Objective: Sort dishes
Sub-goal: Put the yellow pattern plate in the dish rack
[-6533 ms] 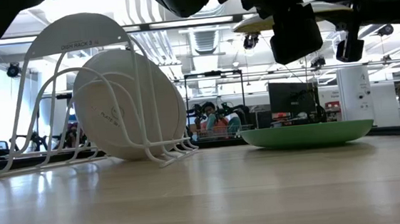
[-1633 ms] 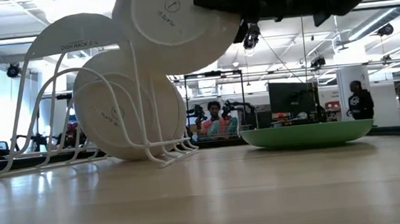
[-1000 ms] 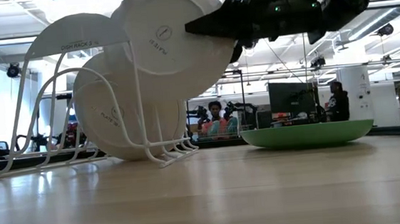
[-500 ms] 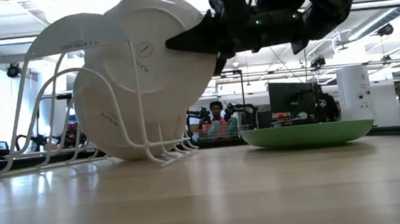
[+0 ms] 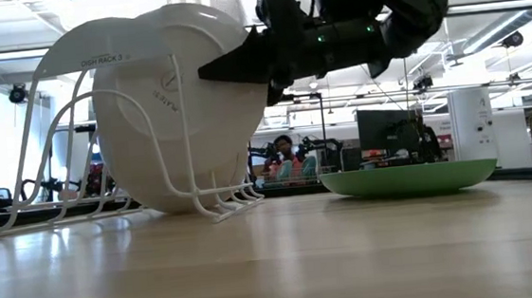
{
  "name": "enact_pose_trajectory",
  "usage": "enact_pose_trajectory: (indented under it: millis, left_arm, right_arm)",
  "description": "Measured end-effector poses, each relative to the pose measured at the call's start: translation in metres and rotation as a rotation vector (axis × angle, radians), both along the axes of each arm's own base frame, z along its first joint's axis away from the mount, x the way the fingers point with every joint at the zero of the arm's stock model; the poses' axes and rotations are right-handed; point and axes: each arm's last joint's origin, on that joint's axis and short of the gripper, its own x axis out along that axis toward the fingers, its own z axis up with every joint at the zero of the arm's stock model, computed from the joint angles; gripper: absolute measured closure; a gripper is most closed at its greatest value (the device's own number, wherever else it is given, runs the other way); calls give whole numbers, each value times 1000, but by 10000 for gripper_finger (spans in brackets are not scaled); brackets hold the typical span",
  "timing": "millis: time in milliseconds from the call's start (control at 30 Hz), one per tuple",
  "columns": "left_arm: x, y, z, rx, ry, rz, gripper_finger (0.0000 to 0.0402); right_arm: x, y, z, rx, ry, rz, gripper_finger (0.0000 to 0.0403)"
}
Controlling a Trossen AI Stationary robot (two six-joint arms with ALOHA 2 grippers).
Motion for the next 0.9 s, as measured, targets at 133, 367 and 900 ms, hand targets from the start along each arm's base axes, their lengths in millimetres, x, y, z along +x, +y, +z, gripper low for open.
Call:
enact_pose_trajectory:
  millis: [133, 367, 900]
  left_arm:
    - [0, 0, -1, -14, 16, 30, 106]
    - [2, -1, -7, -30, 27, 39, 106]
    - [2, -4, -8, -32, 17, 18, 106]
  right_arm:
    - [4, 0, 5, -4, -3, -1, 379]
    - [11, 0, 4, -6, 15, -1, 379]
    - [30, 1, -11, 6, 46, 0, 379]
